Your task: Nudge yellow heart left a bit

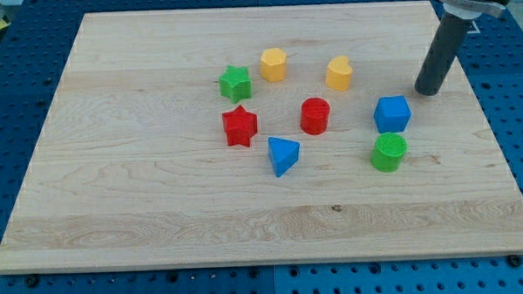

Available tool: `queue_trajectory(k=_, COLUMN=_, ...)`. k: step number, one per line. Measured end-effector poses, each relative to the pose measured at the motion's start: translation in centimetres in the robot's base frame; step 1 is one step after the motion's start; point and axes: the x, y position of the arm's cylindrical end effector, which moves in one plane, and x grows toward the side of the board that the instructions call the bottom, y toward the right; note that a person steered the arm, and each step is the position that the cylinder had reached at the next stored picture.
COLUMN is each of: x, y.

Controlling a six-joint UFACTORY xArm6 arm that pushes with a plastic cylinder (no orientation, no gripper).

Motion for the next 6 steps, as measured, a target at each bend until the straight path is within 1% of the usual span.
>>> queue_trajectory(k=2, x=0.0, y=-3.8)
queue_trajectory(k=5, x=0.2, y=-11.2)
queue_trajectory(k=6, x=1.7, y=-13.1)
